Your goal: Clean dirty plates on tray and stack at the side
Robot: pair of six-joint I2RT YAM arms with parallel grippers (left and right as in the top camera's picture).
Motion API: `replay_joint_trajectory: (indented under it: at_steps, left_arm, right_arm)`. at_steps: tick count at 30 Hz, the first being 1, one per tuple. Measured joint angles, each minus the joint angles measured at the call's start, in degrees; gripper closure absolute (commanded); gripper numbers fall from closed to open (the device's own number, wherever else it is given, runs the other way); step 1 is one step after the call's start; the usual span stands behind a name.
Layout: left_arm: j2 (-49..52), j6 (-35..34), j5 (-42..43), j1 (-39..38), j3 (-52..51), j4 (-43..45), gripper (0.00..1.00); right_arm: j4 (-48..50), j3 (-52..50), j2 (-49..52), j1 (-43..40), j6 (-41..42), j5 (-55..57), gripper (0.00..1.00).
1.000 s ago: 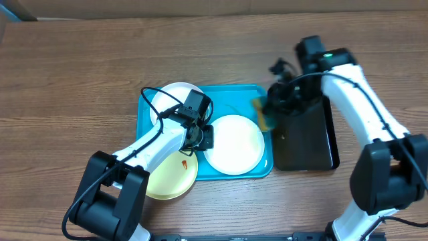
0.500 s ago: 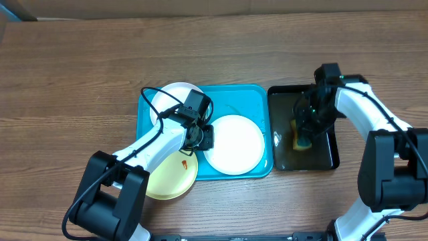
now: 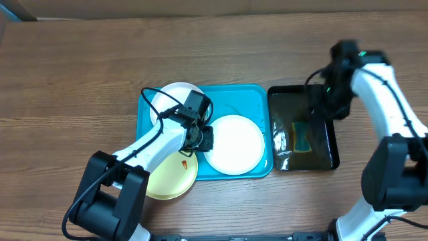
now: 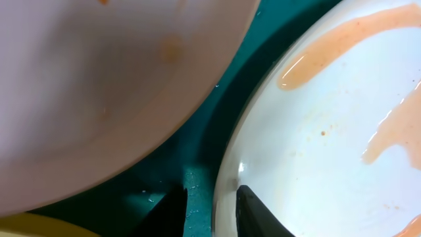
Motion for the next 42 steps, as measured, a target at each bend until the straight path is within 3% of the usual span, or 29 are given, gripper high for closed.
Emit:
replay_joint_trajectory:
  at_steps: [1,6,8,10,11,19,24,33,42]
  left_arm:
    - [0.0,0.0,0.0,0.0,0.0,-0.1,0.75]
    - [0.0,0.0,0.0,0.0,-0.1,-0.2,0.75]
    - [0.0,-0.3,0.0,0.0,-0.4,0.0,0.82]
    - [0.0,-0.7,0.0,0.0,-0.9,0.3,0.95]
    - [0.0,-1.0,0.0,-0.2,-1.1,0.3,0.96]
    - [-0.1,-1.3,0.2,-0.2,1.1,-3.9,0.96]
    - [0.5,-1.3,0.0,0.2,10.2,-11.4,0.96]
    - [0.5,0.0,-0.9,0.2,21.8,-16.2,0.96]
    - [0.5,0.3,-5.9,-1.4,28.3,-13.8,0.96]
  right_arm:
    - [-0.7,2.5,0.0,-1.4,0.5,0.2,0.0]
    - [-1.9,6.2,-0.2,-7.8,0.5,1.3,0.0]
    - [-1.8,6.2,-0.2,-9.7,0.6,1.6,0.0]
    - [-1.2,6.2,-0.2,-10.8,0.6,1.6,0.0]
    - [-0.9,6.2,-0.2,-11.1,0.6,1.6,0.0]
    - [1.5,6.2,-0.2,-11.3,0.6,1.6,0.0]
    - [2.2,6.2,-0.2,-11.3,0.6,1.6,0.0]
    - [2.3,6.2,-0.2,-11.3,0.6,1.6,0.0]
    - [2.3,6.2,-0.2,-11.3,0.6,1.6,0.0]
